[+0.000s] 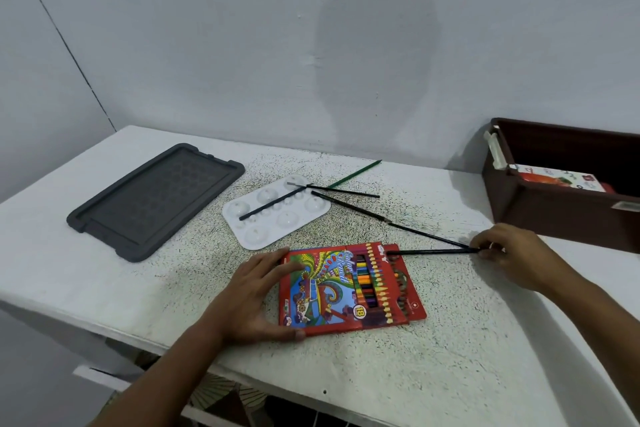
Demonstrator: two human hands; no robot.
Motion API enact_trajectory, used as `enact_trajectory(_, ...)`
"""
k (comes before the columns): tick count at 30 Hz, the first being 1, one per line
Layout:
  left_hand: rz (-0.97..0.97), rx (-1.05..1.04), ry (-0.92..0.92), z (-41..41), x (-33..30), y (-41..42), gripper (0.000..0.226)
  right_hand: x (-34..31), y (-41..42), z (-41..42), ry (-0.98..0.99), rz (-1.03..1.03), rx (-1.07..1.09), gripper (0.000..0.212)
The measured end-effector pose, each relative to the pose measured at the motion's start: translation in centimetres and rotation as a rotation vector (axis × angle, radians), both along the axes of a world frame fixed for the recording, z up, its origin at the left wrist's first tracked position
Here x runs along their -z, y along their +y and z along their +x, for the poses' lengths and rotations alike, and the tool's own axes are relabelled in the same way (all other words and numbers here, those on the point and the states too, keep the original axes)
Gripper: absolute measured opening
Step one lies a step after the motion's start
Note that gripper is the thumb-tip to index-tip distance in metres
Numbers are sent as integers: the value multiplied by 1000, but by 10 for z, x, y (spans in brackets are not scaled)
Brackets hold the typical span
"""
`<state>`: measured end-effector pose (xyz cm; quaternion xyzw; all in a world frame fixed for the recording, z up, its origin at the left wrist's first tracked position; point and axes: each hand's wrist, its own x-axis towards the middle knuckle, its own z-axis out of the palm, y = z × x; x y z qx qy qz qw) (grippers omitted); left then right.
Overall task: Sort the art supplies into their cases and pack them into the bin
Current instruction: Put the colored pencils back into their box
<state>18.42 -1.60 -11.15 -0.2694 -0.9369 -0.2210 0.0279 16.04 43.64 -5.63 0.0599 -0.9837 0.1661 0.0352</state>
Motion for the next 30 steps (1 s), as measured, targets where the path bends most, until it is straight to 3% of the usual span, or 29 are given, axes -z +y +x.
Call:
enact_trajectory(6,-13,-5,-10,2,1,0,95,4,-27,-8,-14,-15,-111,33)
enact_trajectory(12,-35,-10,-25,2,0,1,95,8,-87,-17,-192,-297,-117,27)
enact_trajectory(23,-45,-17,-30,0,2,0,97,17,-114,-26,-243,-509,-103,26)
enact_trajectory(30,-44,-28,-52,1,2,0,97,10,-113,-36,-279,-484,-127,17)
